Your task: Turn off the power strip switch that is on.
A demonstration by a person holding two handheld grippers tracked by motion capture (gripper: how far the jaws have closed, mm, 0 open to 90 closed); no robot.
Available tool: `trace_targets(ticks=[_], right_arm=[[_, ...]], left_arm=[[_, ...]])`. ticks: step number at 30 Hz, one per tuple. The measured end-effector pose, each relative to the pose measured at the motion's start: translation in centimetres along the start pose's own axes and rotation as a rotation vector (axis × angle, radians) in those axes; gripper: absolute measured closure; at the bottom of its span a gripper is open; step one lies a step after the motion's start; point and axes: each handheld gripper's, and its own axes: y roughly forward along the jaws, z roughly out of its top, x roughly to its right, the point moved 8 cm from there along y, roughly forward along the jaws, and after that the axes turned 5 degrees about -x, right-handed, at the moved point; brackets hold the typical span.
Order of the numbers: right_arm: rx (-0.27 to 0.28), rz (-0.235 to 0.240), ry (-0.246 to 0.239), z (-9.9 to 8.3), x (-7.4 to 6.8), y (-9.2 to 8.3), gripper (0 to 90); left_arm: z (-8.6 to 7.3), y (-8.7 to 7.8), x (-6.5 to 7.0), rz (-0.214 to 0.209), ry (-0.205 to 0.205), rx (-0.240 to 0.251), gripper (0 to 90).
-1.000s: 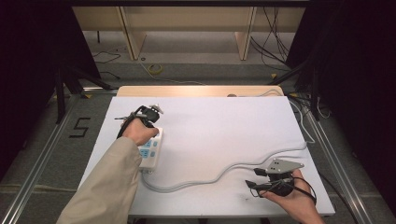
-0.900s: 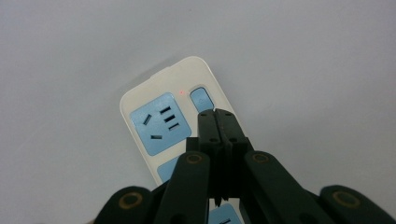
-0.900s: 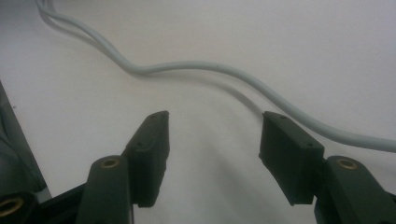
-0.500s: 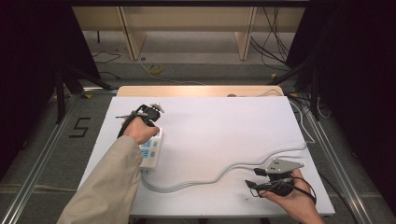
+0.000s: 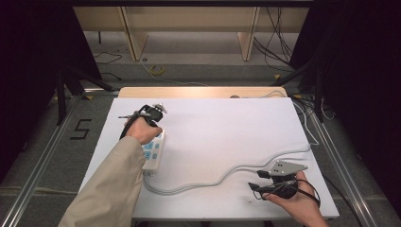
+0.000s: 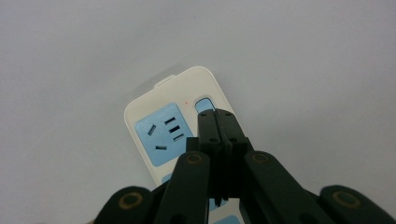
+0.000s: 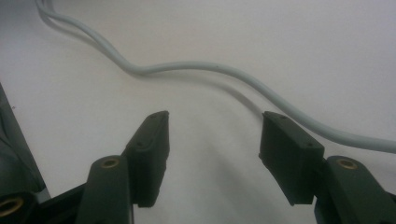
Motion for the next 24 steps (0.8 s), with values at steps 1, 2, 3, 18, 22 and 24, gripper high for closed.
trace_targets(ticks=[1, 2, 3, 18, 22, 24], right_arm=[[0.000, -0.001, 0.000, 0.00, 0.00, 0.02, 43.2], [0.000, -0.001, 0.000, -0.01, 0.00, 0.03, 43.2], [0.000, -0.001, 0.002, 0.00, -0.01, 0.04, 43.2], [0.000, 0.000, 0.001, -0.02, 0.02, 0.03, 43.2], [0.004, 0.001, 0.005, 0.02, 0.01, 0.01, 43.2], [0.002, 0.001, 0.003, 0.00, 0.02, 0.01, 43.2]], left_arm=[[0.04, -0.03, -0.04, 0.000, 0.002, -0.001, 89.9], [0.11, 0.01, -0.03, 0.001, -0.002, 0.003, 89.9], [0.13, 0.02, -0.04, 0.001, -0.001, -0.001, 89.9], [0.73, 0.30, -0.29, 0.008, -0.007, -0.015, 89.9], [0.75, 0.44, -0.44, 0.009, -0.011, -0.021, 89.9], [0.77, 0.46, -0.50, 0.009, -0.012, -0.022, 89.9]])
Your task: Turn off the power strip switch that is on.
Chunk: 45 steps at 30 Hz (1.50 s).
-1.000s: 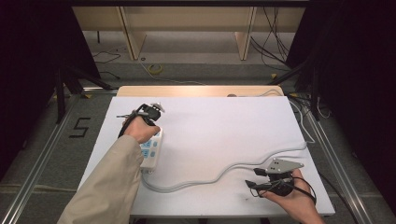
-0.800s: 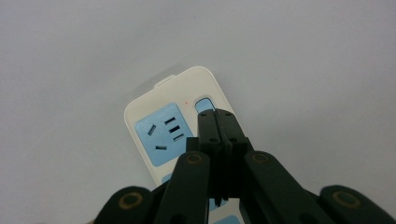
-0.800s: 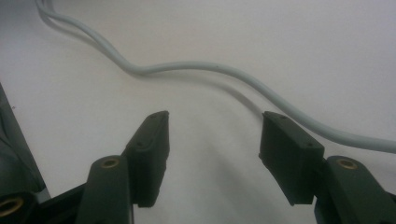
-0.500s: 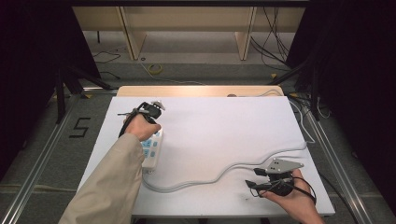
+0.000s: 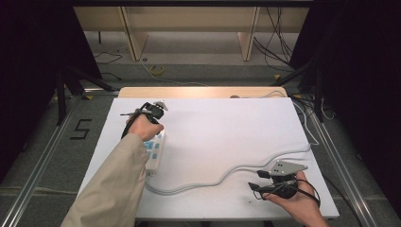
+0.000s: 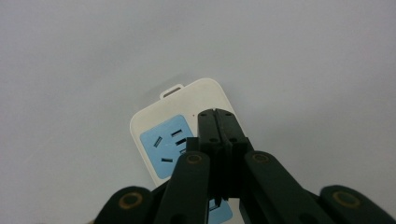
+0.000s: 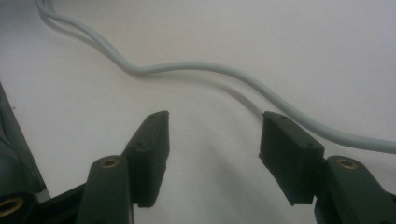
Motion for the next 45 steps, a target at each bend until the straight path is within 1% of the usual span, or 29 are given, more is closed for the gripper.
trace_targets(ticks=[2, 3, 8, 15, 20, 24, 26, 28, 34, 36, 38, 39, 40, 43, 45], right_arm=[[-0.001, 0.000, 0.000, 0.0, 0.0, 0.0, 43.2], [-0.002, 0.000, -0.001, 0.0, 0.0, 0.0, 43.2], [-0.002, 0.000, -0.001, 0.0, 0.0, 0.0, 43.2], [-0.003, -0.001, -0.001, 0.0, 0.1, 0.1, 43.2], [-0.001, -0.001, -0.002, 0.0, 0.1, 0.0, 43.2], [-0.002, -0.001, -0.001, 0.0, 0.1, 0.0, 43.2], [-0.002, -0.001, -0.001, 0.0, 0.1, 0.0, 43.2], [-0.001, -0.001, -0.002, 0.0, 0.1, 0.0, 43.2], [-0.002, -0.001, -0.002, -0.1, 0.1, 0.0, 43.2], [0.000, 0.000, -0.002, 0.0, 0.1, 0.0, 43.1], [0.000, 0.000, -0.002, 0.0, 0.1, 0.0, 43.1], [0.000, -0.001, -0.002, 0.0, 0.1, 0.0, 43.1], [0.000, -0.001, 0.000, 0.0, 0.1, 0.0, 43.1], [-0.002, 0.001, -0.001, -0.1, 0.0, 0.0, 43.1], [0.000, 0.000, -0.001, 0.0, 0.0, 0.0, 43.0]], left_arm=[[0.0, 0.0, 0.0, -0.001, -0.005, 0.004, 89.9], [0.0, 0.0, 0.0, 0.000, 0.001, -0.001, 89.9], [0.2, 0.2, 0.0, -0.001, -0.010, 0.001, 89.9], [0.3, 0.4, 0.0, -0.003, -0.007, -0.009, 89.9], [0.5, 0.5, 0.1, -0.002, -0.011, -0.007, 89.9], [0.7, 0.5, 0.1, 0.002, -0.008, -0.011, 89.9], [0.8, 0.5, 0.1, 0.005, -0.013, -0.007, 89.9], [0.9, 0.5, 0.1, 0.007, -0.008, -0.012, 89.9], [1.1, 0.7, 0.2, 0.007, -0.015, -0.009, 89.9], [1.1, 0.8, 0.1, 0.011, -0.009, -0.021, 89.9], [1.1, 0.9, 0.1, 0.011, -0.011, -0.024, 89.9], [1.1, 0.9, 0.1, 0.011, -0.019, -0.018, 89.9], [1.1, 0.9, 0.1, 0.010, -0.013, -0.026, 89.9], [1.2, 1.1, 0.2, 0.007, -0.016, -0.026, 89.9], [1.1, 1.3, 0.2, 0.015, -0.012, -0.037, 89.9]])
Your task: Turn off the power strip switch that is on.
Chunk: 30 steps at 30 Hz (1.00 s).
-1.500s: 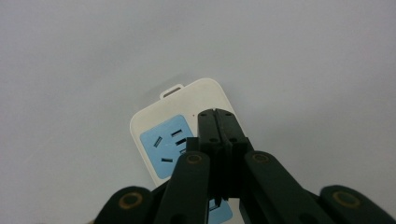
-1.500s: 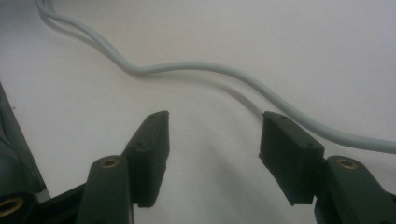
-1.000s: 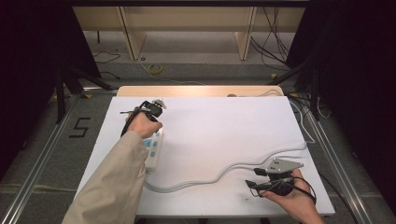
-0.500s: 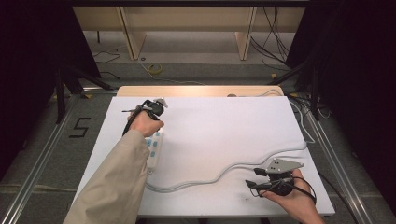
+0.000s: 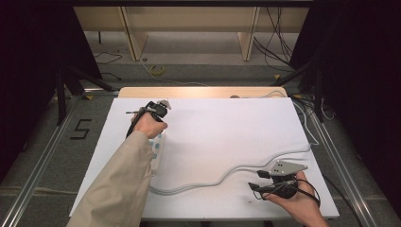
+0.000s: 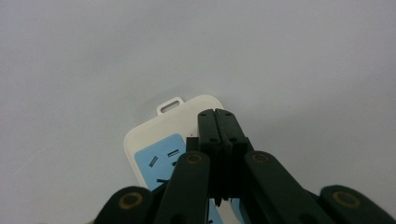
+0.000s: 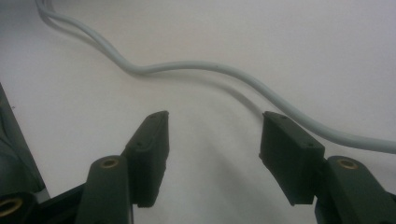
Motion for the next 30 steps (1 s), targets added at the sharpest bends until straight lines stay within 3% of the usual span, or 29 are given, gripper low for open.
trace_targets(ticks=[30], right_arm=[[0.000, 0.001, -0.001, -0.03, -0.03, 0.04, 42.6]], left_arm=[[-0.20, 1.01, 0.25, 0.025, 0.004, -0.044, 89.9]])
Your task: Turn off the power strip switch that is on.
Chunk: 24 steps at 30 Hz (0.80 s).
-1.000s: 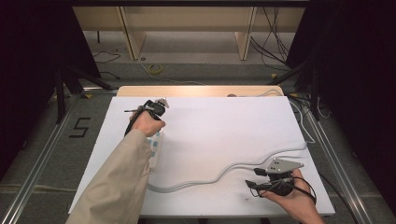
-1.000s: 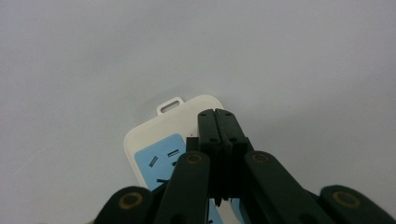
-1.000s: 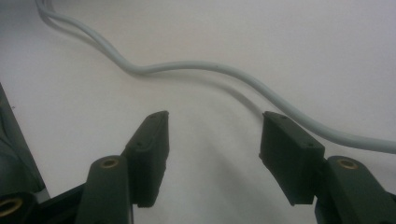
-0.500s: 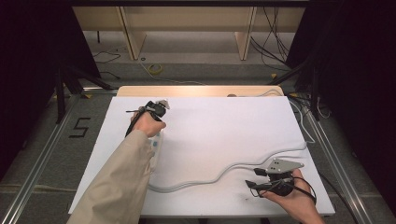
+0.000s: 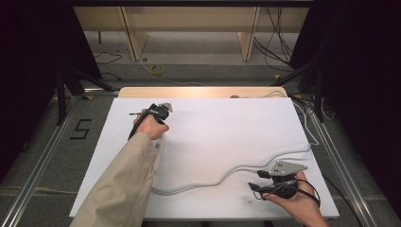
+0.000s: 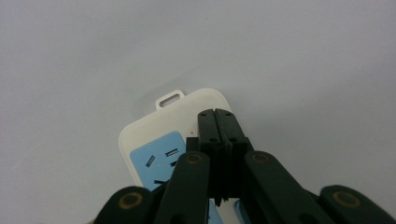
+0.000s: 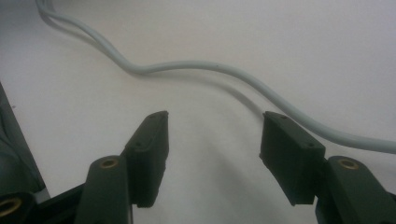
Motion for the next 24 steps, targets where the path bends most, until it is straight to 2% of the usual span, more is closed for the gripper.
trace_targets(ticks=[24], right_arm=[[0.001, 0.000, -0.004, 0.05, -0.13, 0.07, 42.6]], left_arm=[[-0.03, 0.10, 0.02, 0.016, -0.046, -0.004, 89.9]])
